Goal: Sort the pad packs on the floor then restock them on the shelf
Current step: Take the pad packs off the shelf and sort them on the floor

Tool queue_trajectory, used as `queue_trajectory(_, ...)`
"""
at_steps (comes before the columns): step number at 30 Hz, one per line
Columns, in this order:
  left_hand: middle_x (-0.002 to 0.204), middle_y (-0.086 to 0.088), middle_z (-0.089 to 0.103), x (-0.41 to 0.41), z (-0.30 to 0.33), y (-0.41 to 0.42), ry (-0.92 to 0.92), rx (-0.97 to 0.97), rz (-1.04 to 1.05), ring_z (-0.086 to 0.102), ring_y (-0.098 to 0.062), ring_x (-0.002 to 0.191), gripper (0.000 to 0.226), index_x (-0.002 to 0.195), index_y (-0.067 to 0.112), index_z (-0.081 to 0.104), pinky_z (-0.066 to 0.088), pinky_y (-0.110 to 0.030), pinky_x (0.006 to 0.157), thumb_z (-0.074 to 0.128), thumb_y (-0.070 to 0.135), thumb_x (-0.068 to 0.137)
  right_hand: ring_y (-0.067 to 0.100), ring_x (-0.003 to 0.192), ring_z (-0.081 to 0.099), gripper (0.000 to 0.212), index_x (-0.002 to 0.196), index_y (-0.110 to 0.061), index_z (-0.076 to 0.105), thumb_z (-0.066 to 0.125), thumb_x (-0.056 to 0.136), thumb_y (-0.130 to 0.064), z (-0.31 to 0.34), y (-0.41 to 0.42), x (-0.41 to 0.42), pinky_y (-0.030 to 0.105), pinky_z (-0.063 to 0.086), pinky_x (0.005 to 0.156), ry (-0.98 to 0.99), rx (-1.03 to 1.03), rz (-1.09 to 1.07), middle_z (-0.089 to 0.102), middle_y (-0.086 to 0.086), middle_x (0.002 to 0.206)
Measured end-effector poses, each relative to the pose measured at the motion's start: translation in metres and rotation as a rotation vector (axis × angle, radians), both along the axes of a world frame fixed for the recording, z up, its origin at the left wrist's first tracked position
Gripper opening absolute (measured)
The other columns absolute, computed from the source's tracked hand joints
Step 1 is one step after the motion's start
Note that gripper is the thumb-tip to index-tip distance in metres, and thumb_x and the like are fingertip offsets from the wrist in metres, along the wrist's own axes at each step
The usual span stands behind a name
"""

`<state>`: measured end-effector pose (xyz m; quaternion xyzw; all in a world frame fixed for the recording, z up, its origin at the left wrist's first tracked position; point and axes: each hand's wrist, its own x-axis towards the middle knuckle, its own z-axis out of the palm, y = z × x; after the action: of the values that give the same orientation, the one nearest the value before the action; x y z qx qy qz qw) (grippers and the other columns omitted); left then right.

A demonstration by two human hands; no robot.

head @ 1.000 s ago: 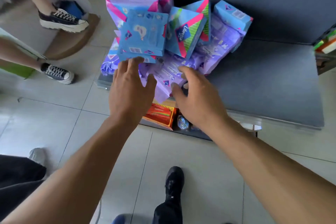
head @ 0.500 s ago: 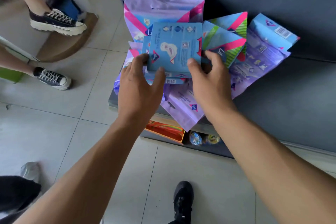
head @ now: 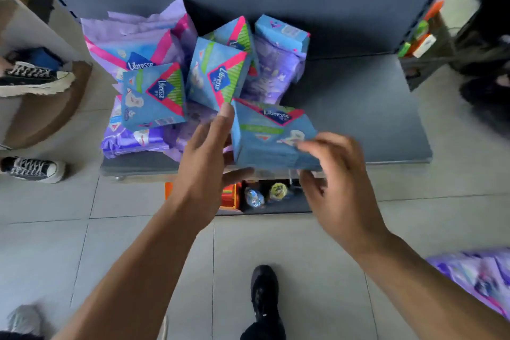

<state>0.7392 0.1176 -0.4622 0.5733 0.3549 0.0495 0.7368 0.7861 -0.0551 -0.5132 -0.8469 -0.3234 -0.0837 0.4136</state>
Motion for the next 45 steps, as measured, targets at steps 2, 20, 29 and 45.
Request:
queue_trajectory(2, 0.097, 0.003, 0.072, 0.000, -0.005, -0.036, 0.015, 0.038, -0.103, 0.069, -0.012, 0.082, 0.045, 0.121, 0.017, 0.059, 0.052, -0.027, 0.056, 0.068, 0.038, 0.083, 0.027, 0.112, 0.045, 0.055, 0.122, -0.022, 0.051, 0.065, 0.077, 0.006, -0.001, -0.043, -0.009, 0.021, 0.028, 0.105, -0.097, -0.076, -0.013, 0.044, 0.003, 0.116)
queue_trajectory(20, 0.117, -0.009, 0.068, -0.024, -0.044, -0.434, 0.088, -0.089, -0.786, 0.070, -0.029, 0.096, 0.050, 0.133, 0.027, 0.051, 0.057, -0.031, 0.067, 0.064, 0.007, 0.088, 0.014, 0.085, 0.069, 0.030, 0.118, -0.029, 0.054, 0.063, 0.092, -0.014, -0.015, -0.454, -0.127, 0.041, 0.054, 0.077, 1.106, 0.771, -0.752, 0.067, 0.007, 0.105)
queue_trajectory(29, 0.113, 0.001, 0.071, -0.039, -0.137, -0.561, 0.306, 0.051, -1.281, 0.071, -0.020, 0.098, 0.049, 0.128, 0.034, 0.051, 0.057, -0.043, 0.086, 0.072, 0.021, 0.086, 0.013, 0.089, 0.071, 0.023, 0.110, -0.031, 0.053, 0.062, 0.094, -0.016, -0.086, -0.554, -0.213, 0.046, 0.054, 0.084, 1.212, 0.802, -1.120, 0.070, 0.006, 0.105)
queue_trajectory(45, 0.116, -0.002, 0.066, -0.117, -0.287, -0.713, 0.461, 0.154, -1.784, 0.065, -0.012, 0.104, 0.052, 0.137, 0.025, 0.046, 0.055, -0.027, 0.082, 0.068, 0.020, 0.090, 0.014, 0.095, 0.070, 0.042, 0.127, -0.021, 0.049, 0.067, 0.089, -0.023, -0.215, -0.632, -0.338, 0.029, 0.056, 0.072, 1.315, 1.098, -1.612, 0.069, 0.003, 0.112)
